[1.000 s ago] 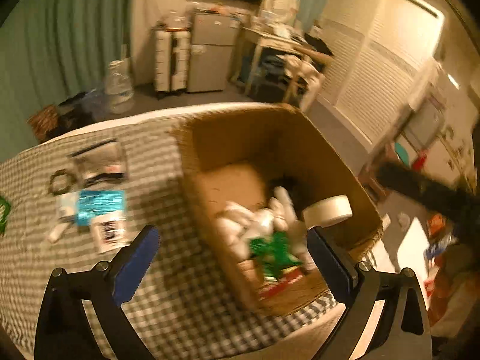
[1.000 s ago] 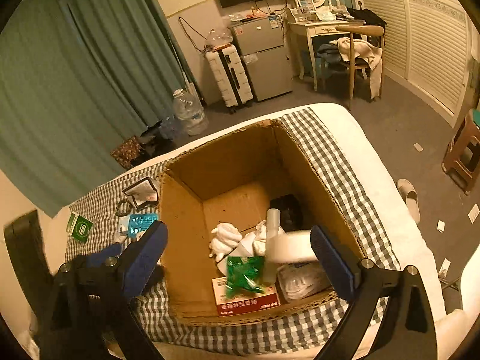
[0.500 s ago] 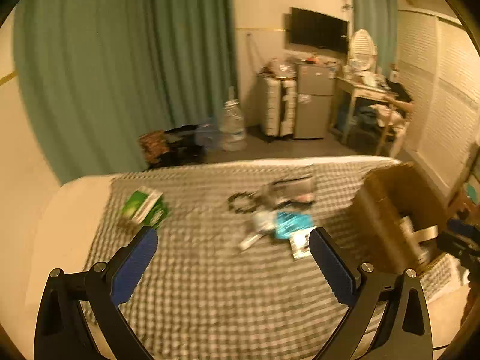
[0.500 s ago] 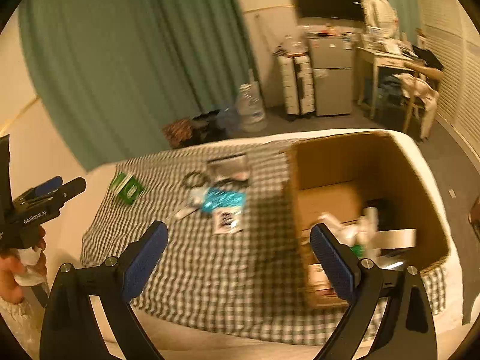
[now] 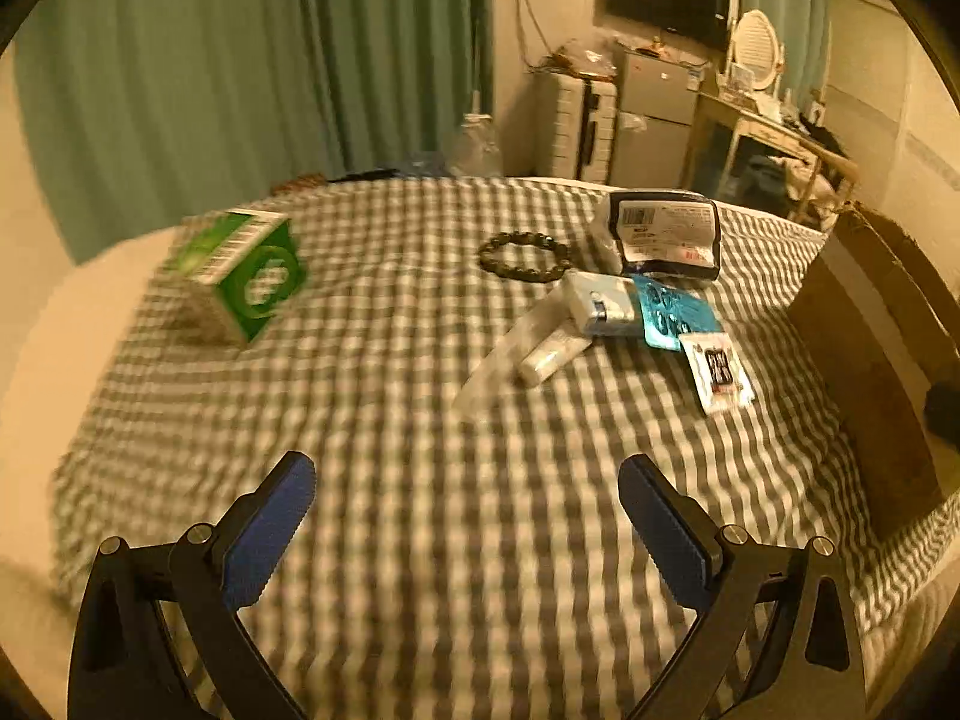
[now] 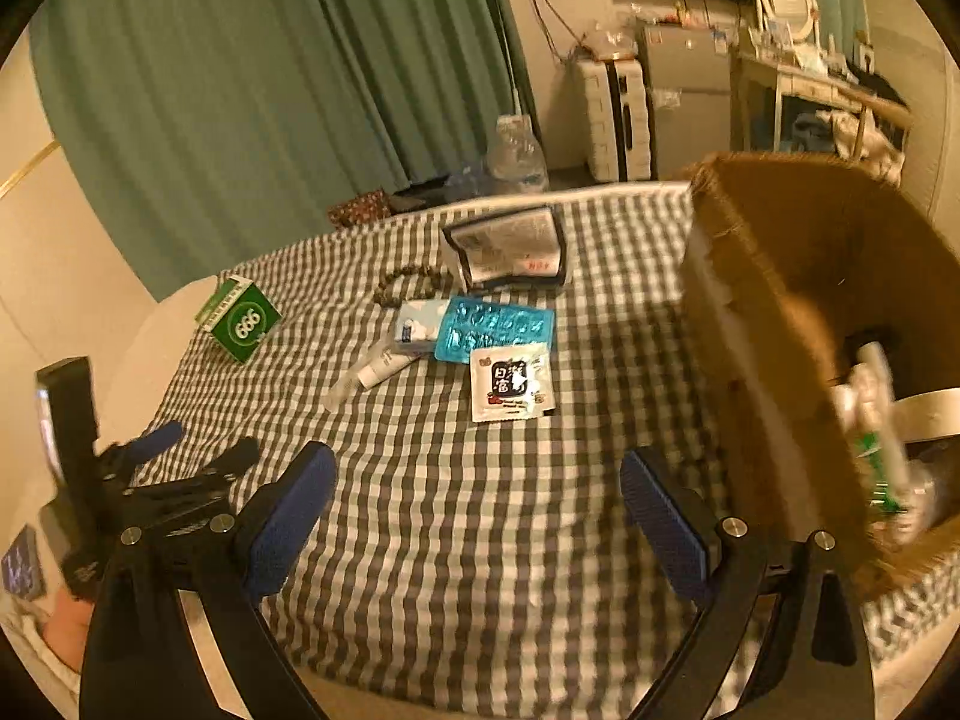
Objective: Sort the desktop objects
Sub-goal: 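Move both empty grippers back over the bedspread, then grasp white cream tube with left gripper while right gripper grasps white sachet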
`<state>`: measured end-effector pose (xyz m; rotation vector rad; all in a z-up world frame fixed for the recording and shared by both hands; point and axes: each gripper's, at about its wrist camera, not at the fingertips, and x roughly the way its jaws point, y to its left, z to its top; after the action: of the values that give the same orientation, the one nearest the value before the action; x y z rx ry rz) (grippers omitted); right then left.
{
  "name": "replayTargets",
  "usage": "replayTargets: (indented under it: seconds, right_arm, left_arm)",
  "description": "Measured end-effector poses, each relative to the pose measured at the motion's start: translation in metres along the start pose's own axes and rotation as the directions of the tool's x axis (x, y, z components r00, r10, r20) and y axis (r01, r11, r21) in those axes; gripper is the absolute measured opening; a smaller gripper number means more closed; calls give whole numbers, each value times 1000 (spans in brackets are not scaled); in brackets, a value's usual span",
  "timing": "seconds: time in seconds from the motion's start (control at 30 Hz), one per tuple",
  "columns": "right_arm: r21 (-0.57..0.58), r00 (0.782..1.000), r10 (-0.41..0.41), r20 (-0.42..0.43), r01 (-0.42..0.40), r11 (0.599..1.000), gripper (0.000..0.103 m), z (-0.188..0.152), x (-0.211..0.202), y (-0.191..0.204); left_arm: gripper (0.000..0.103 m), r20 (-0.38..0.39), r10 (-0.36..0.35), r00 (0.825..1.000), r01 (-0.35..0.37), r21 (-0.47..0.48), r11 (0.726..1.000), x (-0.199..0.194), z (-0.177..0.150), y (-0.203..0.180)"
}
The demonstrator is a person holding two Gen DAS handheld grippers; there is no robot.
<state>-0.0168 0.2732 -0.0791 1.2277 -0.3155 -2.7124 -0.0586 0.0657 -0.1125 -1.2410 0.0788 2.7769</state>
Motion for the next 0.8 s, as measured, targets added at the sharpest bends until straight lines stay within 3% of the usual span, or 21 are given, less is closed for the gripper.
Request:
replayTargets:
  seconds: [0.13,0.23,0.37,0.5,0.57,0.63,0.73,0.77,0.8]
  right_arm:
    - [-8,999,-5,-41,5,1000,96,12,44,5]
    - [-70,994,-80,-78,75,995,96,21,90,10]
    - [-81,980,-159,-124,149,985,96,26,138,4]
    - [-76,971,-186,-152,176,981,96,33,162,-5]
    - [-31,974,-138,-180,135,990,88,35,169,-10]
    - [-15,977,-101,-187,100,995,88,32,170,-7]
    - [-133,960,-194,-200,170,976,84,25,176,6]
    - [-138,956,-213,-201,188,972,67,23,178,5]
    - [-126,956,-212,-203,189,974,62,21,178,2]
  left_arm:
    - [103,18,-18,1000,18,10,1000,37,-3,8]
    - [103,-79,-88,993,82,-72,994,60,-4,26]
    - [103,-46,-99,994,95,-66,993,63,-3,29]
    - [103,-68,-128,989,124,-56,991,67,-6,26]
    - [103,-75,-124,989,120,-59,991,66,-6,27]
    - [103,-68,-121,990,116,-69,991,65,-6,29]
    - [103,-55,-123,991,118,-90,989,60,-6,31]
    - [103,-54,-122,991,117,-91,989,59,-6,32]
    - [103,-51,-121,991,116,-91,989,58,-6,32]
